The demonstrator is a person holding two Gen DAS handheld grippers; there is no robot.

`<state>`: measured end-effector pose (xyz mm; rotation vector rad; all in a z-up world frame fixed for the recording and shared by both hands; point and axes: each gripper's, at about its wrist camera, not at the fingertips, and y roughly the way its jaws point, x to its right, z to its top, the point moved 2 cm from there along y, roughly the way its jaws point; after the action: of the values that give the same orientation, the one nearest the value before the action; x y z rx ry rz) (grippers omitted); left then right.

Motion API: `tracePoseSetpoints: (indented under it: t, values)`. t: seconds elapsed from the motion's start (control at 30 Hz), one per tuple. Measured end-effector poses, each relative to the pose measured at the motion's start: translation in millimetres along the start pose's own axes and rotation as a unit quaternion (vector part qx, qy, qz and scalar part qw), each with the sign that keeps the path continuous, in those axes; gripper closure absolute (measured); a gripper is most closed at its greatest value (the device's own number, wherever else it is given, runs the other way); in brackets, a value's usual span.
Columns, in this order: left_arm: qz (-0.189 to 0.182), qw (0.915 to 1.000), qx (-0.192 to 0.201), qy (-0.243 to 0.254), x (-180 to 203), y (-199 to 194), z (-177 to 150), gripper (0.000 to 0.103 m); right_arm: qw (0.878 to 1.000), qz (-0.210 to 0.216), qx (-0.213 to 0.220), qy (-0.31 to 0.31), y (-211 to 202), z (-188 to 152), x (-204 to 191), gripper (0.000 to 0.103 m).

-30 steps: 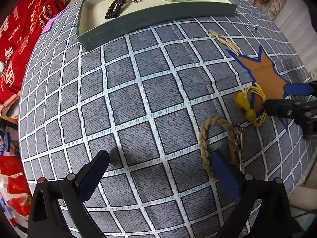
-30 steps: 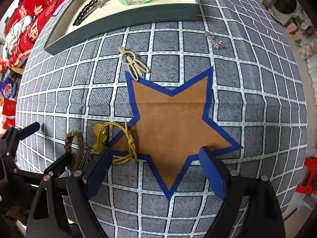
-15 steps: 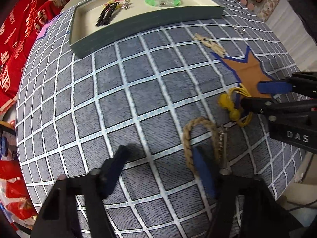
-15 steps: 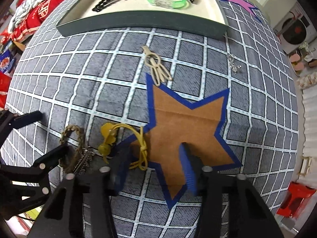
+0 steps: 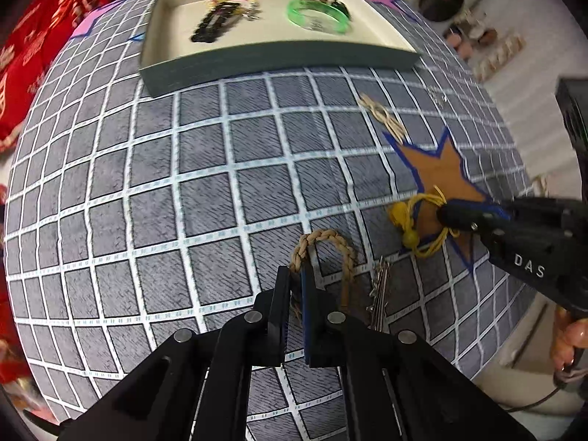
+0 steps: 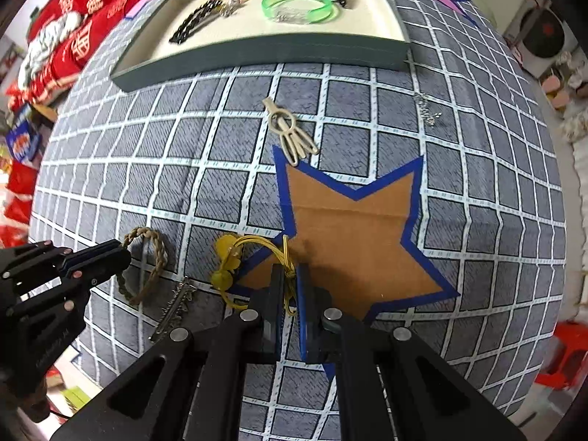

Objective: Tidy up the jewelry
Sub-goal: 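Grasp the rope bracelet with the left tool while the right tool grasps the yellow cord, then carry the rope bracelet and yellow cord into the tray and open both tools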

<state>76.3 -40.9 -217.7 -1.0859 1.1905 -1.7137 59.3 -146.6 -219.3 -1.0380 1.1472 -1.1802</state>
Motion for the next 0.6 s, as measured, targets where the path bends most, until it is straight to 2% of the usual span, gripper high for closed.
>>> tracePoseSetpoints:
  t: [0.6]
  values:
    - [-0.016, 0.9978, 0.060, -0.023, -14, -46, 24, 0.090, 0.997, 0.053, 0.046, 0.042, -40, 28, 44, 0.096]
